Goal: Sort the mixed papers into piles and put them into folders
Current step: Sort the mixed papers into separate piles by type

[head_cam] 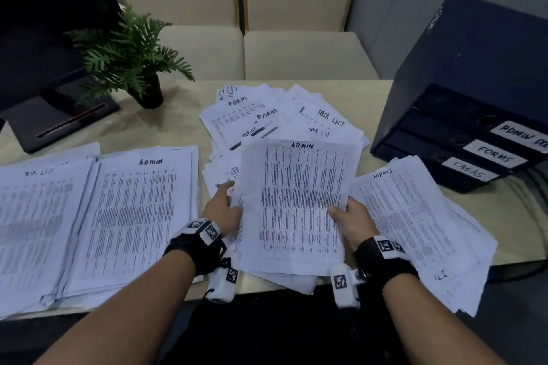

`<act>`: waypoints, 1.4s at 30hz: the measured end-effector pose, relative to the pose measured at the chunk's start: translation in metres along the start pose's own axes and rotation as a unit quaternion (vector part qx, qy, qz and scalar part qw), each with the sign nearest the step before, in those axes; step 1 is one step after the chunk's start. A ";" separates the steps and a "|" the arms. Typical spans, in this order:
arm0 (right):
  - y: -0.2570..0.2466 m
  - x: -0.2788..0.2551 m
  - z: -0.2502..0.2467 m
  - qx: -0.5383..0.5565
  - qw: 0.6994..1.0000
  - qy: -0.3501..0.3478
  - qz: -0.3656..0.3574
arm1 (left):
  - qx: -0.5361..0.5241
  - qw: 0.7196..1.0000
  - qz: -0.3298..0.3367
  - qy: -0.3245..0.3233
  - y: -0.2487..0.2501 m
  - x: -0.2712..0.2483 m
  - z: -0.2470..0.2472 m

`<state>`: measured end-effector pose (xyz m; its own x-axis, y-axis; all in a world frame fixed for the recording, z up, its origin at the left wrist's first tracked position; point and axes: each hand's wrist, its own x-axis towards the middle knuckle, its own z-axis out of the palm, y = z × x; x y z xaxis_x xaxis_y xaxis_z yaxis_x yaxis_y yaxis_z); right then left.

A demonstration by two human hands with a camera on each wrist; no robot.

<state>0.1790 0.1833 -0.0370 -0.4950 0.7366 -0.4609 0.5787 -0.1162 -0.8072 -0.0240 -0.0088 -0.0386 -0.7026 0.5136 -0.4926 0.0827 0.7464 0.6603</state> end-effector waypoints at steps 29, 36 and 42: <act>-0.009 -0.015 0.060 -0.018 0.998 -0.009 0.062 | -0.045 0.999 -0.025 -0.001 -0.017 -0.011 -0.021; -0.032 -0.017 0.081 0.037 0.998 -0.004 0.044 | -0.176 0.984 0.018 0.008 -0.023 -0.017 -0.064; -0.056 -0.034 0.145 0.041 0.993 -0.101 0.052 | -0.258 0.965 -0.033 0.022 -0.067 -0.027 -0.116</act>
<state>0.0692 0.0679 -0.0301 -0.5600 0.5705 -0.6008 0.5827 -0.2443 -0.7751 -0.0926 -0.1219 -0.0041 -0.7241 0.4460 -0.5261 -0.3186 0.4603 0.8286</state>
